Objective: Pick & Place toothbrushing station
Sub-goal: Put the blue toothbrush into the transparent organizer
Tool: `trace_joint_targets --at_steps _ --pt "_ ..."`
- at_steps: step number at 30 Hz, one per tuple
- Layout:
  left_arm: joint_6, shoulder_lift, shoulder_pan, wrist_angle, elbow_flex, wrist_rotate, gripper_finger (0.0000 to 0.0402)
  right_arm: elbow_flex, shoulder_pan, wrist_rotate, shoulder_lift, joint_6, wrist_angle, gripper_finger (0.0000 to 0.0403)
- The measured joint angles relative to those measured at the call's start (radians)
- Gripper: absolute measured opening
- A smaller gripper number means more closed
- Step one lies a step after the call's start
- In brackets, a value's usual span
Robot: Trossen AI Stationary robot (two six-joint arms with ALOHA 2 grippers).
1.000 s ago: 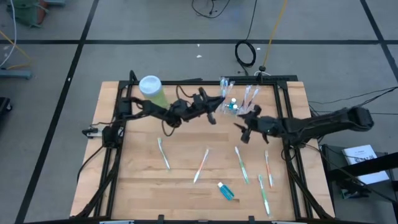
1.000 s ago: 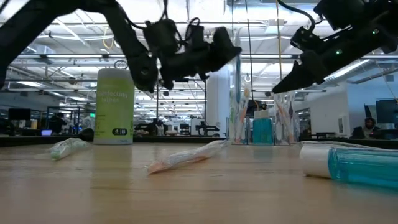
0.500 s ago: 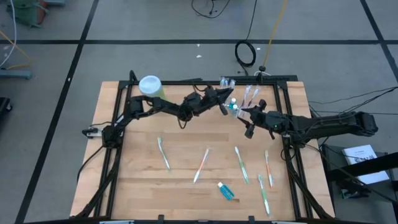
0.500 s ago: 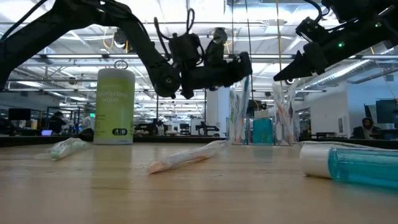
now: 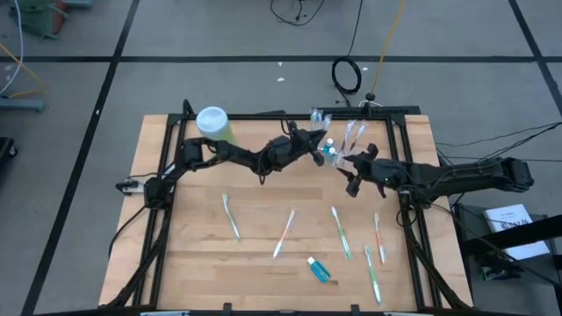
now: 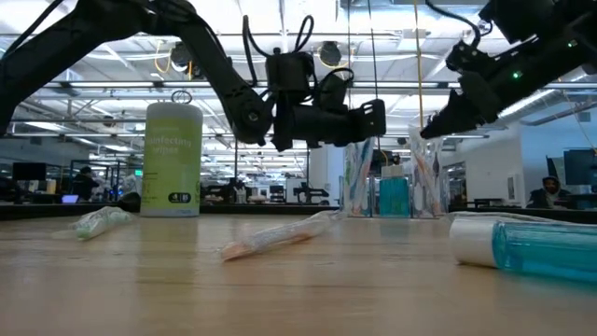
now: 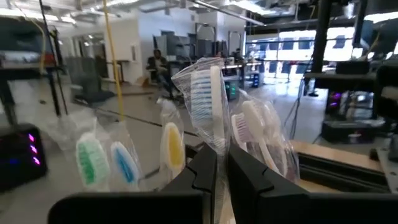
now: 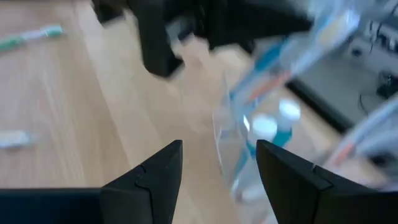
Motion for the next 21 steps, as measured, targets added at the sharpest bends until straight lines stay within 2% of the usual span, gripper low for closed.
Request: trace_joint_targets --at_steps 7,14,21 --pt "0.035 -0.006 -0.024 -0.077 0.000 -0.016 0.0025 0.000 0.000 -0.005 0.000 0.148 -0.128 0.0196" --pt "0.245 -0.007 -0.047 -0.087 0.000 -0.027 0.0026 0.000 0.000 -0.156 0.000 0.198 -0.139 0.0196" --pt "0.353 -0.007 -0.082 -0.086 0.000 -0.179 0.0026 0.000 0.000 -0.182 0.000 0.223 -0.139 0.0196"
